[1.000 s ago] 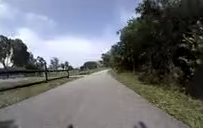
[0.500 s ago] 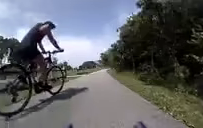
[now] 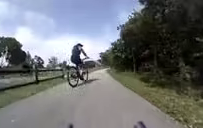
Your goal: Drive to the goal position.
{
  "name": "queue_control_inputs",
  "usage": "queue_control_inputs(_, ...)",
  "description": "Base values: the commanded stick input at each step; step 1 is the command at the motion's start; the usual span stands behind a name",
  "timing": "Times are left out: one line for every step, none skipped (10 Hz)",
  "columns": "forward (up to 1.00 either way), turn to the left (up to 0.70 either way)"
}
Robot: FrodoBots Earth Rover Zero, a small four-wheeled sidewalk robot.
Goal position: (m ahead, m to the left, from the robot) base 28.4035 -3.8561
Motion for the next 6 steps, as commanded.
queue_control_inputs(0.7, 0.1)
queue_control_inputs(0.7, 0.02)
queue_control_inputs(0.7, 0.0)
queue_control_inputs(0.7, 0.0)
queue_control_inputs(0.7, 0.0)
queue_control_inputs(0.7, 0.0)
